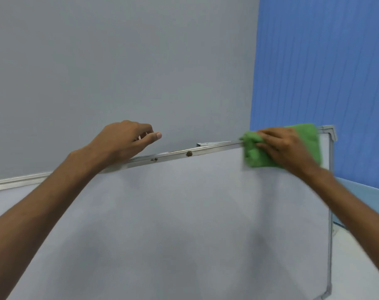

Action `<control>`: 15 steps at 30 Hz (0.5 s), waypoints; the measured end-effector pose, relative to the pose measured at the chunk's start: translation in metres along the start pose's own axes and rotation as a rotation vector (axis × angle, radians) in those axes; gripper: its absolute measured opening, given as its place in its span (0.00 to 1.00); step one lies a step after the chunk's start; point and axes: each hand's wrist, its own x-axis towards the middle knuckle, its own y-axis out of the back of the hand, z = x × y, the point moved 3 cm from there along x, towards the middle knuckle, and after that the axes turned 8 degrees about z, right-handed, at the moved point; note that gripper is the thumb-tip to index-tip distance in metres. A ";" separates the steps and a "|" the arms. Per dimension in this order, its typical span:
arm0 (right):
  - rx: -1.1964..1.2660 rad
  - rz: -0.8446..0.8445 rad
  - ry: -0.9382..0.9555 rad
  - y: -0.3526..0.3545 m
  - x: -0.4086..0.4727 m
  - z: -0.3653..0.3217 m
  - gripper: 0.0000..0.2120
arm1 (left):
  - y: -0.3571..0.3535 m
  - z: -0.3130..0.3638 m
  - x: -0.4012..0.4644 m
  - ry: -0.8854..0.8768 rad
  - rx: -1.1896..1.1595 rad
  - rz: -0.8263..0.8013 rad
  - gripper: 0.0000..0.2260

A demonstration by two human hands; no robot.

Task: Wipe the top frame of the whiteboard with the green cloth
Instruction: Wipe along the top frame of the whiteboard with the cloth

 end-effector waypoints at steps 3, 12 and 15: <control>0.080 -0.006 0.031 -0.021 0.009 -0.041 0.12 | -0.002 0.017 0.006 -0.046 -0.022 0.028 0.22; -0.043 0.005 -0.141 0.020 -0.015 0.047 0.10 | -0.007 0.032 0.001 -0.097 -0.021 0.081 0.23; 0.043 0.018 -0.020 -0.006 0.004 -0.012 0.09 | -0.005 0.036 0.007 -0.094 -0.029 0.065 0.22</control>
